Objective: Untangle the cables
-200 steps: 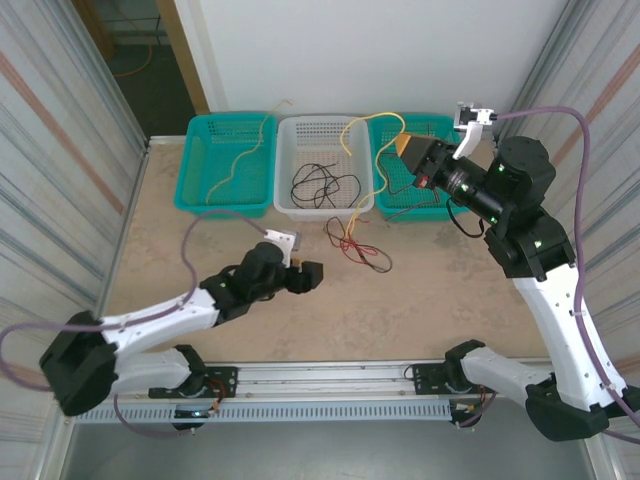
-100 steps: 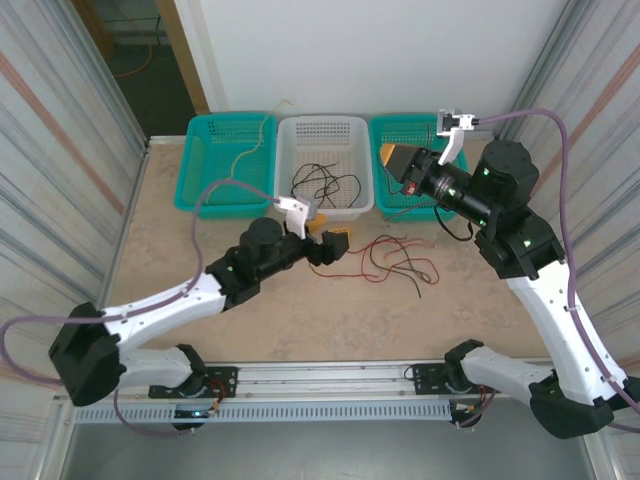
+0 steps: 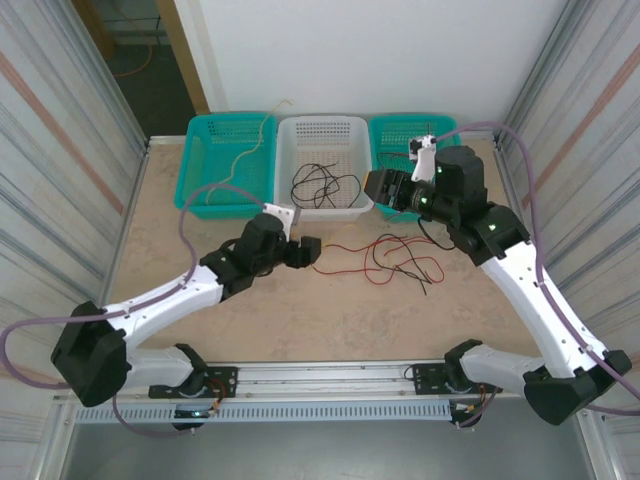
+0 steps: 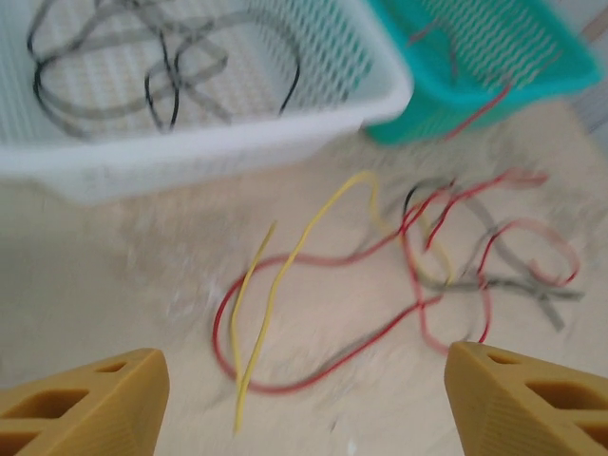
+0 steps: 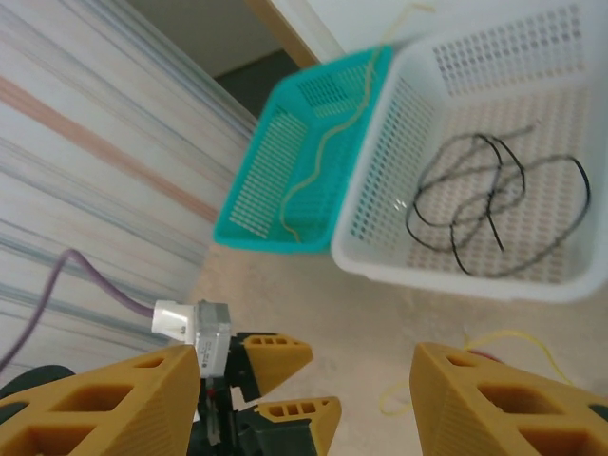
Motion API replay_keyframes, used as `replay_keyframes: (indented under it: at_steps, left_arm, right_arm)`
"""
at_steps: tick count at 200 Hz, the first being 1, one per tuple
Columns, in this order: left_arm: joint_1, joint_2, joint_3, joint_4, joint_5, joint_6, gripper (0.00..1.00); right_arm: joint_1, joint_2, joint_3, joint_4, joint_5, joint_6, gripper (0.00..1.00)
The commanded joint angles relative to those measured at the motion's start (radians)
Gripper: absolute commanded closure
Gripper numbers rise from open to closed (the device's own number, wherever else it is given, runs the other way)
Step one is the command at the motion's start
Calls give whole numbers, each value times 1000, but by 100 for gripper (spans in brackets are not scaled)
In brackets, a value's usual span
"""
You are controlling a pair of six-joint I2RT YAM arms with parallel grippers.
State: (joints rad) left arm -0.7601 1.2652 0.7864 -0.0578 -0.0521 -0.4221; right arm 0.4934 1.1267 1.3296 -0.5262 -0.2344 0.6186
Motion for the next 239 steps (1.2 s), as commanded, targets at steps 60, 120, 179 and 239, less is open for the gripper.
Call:
replay_keyframes:
  at_steps: [60,120,179,239]
  left_arm:
    - [68,390,127,-21,36,82,39]
    - [15,256,157,-82,10,153,100]
    - [-48,-225,287,-450,50,281,100]
    - [-48,-314,500,-652,156,357,100]
  right_arm:
    - [52,-17,-58,-8,27,3,40]
    - [63,-15,-128,-26,74,-14,36]
    - [60,64,-138,-60,105,-161,27]
    - [132,119,-67,-12,86,-216,41]
